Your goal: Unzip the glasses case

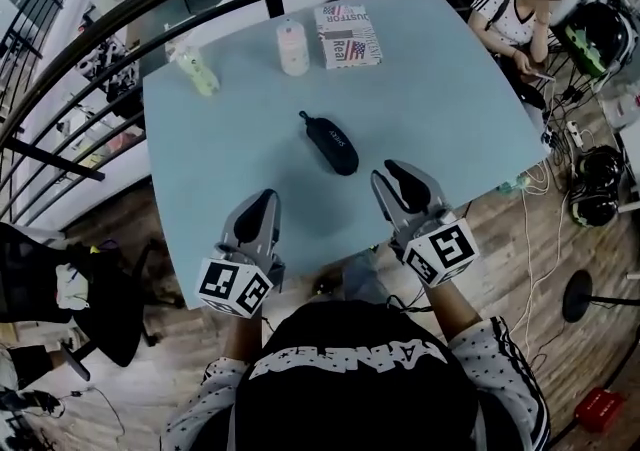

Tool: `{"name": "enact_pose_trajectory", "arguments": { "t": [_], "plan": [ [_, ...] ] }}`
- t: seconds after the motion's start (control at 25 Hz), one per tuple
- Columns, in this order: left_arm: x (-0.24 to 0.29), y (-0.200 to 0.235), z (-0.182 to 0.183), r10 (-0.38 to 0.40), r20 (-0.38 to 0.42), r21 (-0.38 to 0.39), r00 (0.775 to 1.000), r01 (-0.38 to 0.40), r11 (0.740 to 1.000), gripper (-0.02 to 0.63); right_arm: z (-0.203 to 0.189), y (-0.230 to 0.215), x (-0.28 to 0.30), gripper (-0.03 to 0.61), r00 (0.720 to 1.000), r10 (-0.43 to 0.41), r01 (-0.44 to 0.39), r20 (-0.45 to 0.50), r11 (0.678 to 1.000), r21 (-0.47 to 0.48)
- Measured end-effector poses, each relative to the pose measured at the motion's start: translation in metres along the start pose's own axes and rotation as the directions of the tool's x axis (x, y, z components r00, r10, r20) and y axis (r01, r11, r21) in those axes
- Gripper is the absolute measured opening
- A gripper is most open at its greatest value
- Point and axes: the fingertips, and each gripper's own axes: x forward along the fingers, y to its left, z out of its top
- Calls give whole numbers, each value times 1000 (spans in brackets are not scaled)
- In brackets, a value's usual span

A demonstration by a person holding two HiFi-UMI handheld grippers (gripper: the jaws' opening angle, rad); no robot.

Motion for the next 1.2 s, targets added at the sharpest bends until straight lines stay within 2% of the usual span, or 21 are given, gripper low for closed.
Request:
{"name": "enact_pose_trajectory", "arguments": {
  "t": [0.24, 0.48, 0.56, 0.72, 0.8, 1.0, 1.2],
  "plan": [
    [49, -5, -11, 14, -26, -27, 1000, -14, 1000, 0, -40, -42, 26, 129, 995, 26, -23, -91, 999, 35],
    [89, 6, -23, 59, -37, -91, 998, -62, 994, 0, -89, -62, 67, 189, 975, 88, -72, -205, 994, 82],
    [97, 13, -27, 87, -45, -104, 995, -92, 990, 0, -107, -67, 82, 246, 962, 107, -87, -251, 992, 86],
    [101, 26, -35, 151, -51, -125, 987, -156, 980, 0, -144, -65, 108, 258, 929, 153, -132, -338, 988, 83],
    [99, 33, -36, 183, -51, -135, 982, -188, 973, 0, -163, -62, 119, 301, 905, 168, -151, -391, 986, 74],
    [93, 53, -39, 245, -41, -158, 969, -249, 956, 0, -189, -63, 147, 361, 875, 126, -138, -468, 990, 9],
    [83, 84, -31, 260, -45, -178, 965, -264, 948, 0, -209, -52, 169, 396, 838, 77, -120, -540, 992, -44]
  ]
}}
